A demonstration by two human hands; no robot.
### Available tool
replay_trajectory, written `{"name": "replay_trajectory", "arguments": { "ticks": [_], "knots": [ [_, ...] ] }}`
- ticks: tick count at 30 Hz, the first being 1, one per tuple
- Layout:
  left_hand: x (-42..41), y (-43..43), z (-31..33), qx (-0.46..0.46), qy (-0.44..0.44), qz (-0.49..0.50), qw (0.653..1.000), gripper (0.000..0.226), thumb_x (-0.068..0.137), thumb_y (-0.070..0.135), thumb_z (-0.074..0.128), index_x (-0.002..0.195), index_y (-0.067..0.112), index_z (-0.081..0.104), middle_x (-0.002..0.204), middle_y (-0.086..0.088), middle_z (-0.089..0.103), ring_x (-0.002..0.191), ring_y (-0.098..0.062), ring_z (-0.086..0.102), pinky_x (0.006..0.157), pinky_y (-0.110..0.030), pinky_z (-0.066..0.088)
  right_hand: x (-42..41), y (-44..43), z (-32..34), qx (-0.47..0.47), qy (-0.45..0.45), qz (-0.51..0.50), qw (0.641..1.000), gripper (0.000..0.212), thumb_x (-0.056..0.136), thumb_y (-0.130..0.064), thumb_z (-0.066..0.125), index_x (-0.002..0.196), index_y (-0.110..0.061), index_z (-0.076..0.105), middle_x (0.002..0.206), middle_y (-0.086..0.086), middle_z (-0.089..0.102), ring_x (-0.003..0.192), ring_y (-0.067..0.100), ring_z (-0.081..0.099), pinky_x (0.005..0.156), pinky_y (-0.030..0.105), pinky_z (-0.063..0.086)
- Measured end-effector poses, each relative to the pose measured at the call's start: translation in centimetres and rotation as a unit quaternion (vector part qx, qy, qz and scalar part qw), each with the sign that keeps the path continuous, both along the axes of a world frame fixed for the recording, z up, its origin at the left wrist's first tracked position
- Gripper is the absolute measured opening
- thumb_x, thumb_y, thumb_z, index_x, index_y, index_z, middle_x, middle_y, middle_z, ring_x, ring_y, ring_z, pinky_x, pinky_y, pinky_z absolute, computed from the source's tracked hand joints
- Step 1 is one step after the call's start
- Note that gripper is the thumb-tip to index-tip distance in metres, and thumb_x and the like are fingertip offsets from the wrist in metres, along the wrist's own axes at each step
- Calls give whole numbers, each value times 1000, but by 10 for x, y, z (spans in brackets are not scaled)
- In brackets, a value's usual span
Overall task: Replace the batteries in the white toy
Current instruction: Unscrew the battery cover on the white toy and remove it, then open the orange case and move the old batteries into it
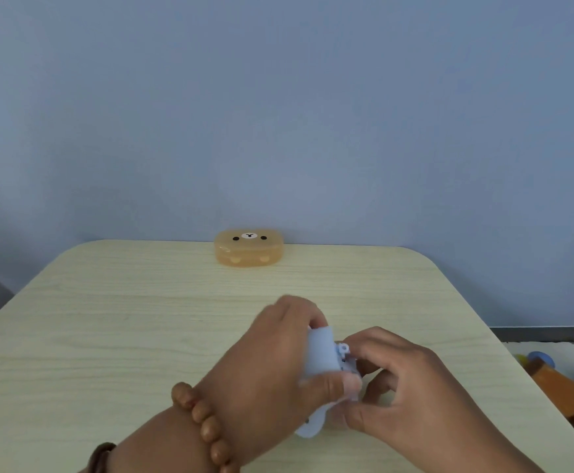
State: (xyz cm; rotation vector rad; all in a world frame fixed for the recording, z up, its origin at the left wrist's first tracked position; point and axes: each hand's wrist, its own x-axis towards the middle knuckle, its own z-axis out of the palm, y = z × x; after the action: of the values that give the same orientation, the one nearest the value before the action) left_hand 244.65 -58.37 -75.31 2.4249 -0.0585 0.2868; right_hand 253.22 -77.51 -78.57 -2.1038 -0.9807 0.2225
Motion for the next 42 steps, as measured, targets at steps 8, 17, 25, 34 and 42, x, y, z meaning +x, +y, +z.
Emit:
{"name": "replay_trajectory", "arguments": {
  "ticks": [8,17,25,34,42],
  "knots": [
    [-7,70,22,160,2,270,949,54,72,81,46,94,31,48,81,10,57,73,-7,56,58,-26,38,0,-5,-8,18,25,-7,1000,64,61,-32,98,118,-43,73,117,-18,67,92,11,70,71,28,61],
    [-13,100,-21,276,121,360,883,61,77,79,40,83,18,39,77,2,42,63,-17,52,55,-29,45,1,-7,-10,33,24,-1,999,62,60,-25,97,115,-44,74,117,-19,67,98,9,69,69,22,59],
    [-12,104,-38,241,211,359,877,64,78,79,46,86,16,38,82,-1,42,75,-19,58,73,-33,54,2,-8,-11,21,22,-3,1000,63,61,-27,97,119,-40,73,119,-18,66,99,11,69,73,26,60],
    [-17,105,-39,236,231,340,880,62,78,79,45,87,18,36,83,0,43,75,-17,60,75,-33,55,2,-8,-6,13,30,0,999,62,63,-28,96,120,-39,72,120,-19,65,99,10,68,75,25,59],
    [-15,105,-37,268,258,323,870,65,72,81,51,88,21,33,83,2,45,79,-17,60,78,-34,54,0,-6,-2,1,16,6,1000,62,65,-30,95,121,-42,71,121,-20,65,99,11,69,77,26,60]
  ]
}}
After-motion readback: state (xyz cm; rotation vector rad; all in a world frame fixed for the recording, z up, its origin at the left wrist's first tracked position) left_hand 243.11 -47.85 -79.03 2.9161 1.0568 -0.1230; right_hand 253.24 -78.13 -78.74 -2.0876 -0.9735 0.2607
